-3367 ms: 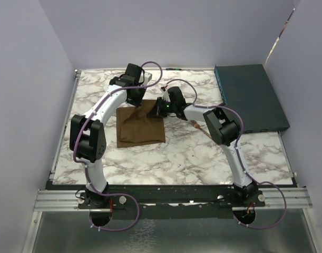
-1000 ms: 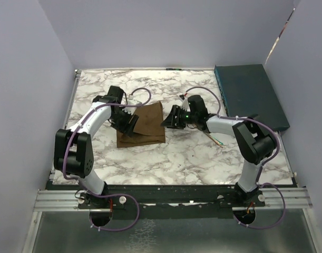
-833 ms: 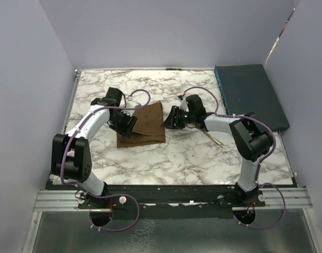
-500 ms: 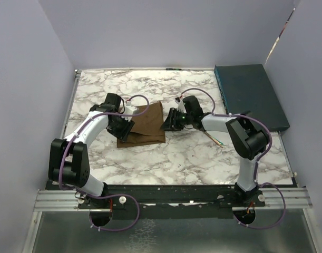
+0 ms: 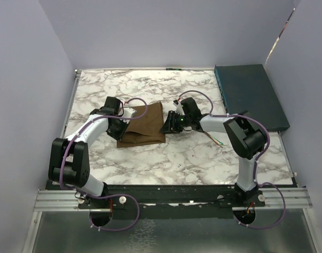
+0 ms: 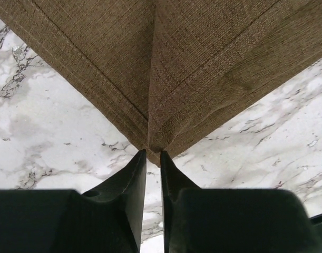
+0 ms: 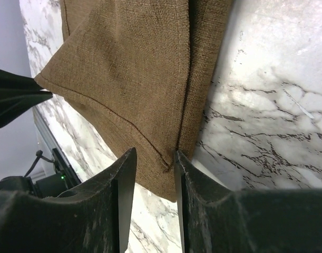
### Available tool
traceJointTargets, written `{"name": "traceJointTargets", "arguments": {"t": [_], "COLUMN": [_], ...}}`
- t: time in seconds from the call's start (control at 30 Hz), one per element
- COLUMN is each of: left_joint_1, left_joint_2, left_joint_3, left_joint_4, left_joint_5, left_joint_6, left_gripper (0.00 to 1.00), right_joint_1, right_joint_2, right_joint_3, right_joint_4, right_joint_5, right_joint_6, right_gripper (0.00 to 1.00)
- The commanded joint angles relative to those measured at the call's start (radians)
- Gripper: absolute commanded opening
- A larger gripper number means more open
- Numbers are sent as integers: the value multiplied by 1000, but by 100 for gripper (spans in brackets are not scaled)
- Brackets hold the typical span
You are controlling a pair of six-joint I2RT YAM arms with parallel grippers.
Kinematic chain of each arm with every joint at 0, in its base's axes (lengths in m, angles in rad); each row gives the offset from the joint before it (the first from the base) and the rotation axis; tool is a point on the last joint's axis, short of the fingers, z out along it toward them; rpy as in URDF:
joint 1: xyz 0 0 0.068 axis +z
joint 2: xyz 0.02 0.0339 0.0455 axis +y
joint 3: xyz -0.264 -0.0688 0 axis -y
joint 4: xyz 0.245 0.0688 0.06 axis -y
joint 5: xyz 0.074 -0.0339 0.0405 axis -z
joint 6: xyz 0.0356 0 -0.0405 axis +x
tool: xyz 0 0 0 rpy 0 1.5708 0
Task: Fold the napkin into a case and place the utensils inside
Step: Fold the napkin at the center of the board.
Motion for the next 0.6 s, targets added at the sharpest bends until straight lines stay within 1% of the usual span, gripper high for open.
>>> {"name": "traceJointTargets", "arguments": {"t": [0.0,0.1,0.23,0.3,0.33,0.37,0.47,0.5,0.57], "left_joint_1": [8,10,9,10,10,10,11,11,11], "left_joint_2": [-22,-33,-50,-61,-67,-71,-73,-72,-68], "left_joint_3": [-22,-32,-40,-40,-36,-31,-11,-7,-3], "left_joint_4": [26,27,27,25,22,15,-12,-15,-20], "left_joint_5": [-41,-47,-58,-55,-51,-42,-9,4,34], "left_joint_6": [-2,-1,-5,-9,-11,-12,-13,-12,-4], "left_gripper": [14,10,8,8,11,16,40,45,52], "right_joint_1": [6,6,5,5,5,5,5,5,5], "right_joint_2": [-44,-56,-53,-53,-55,-59,-67,-72,-82], "right_joint_3": [-3,1,3,6,6,5,3,3,-3], "right_joint_4": [-77,-89,-79,-78,-78,-80,-93,-96,-101], "right_joint_5": [51,50,31,24,25,27,41,43,46], "right_joint_6": [-37,-40,-25,-23,-23,-25,-35,-37,-43], "right_gripper": [40,40,41,44,46,48,50,50,50]}}
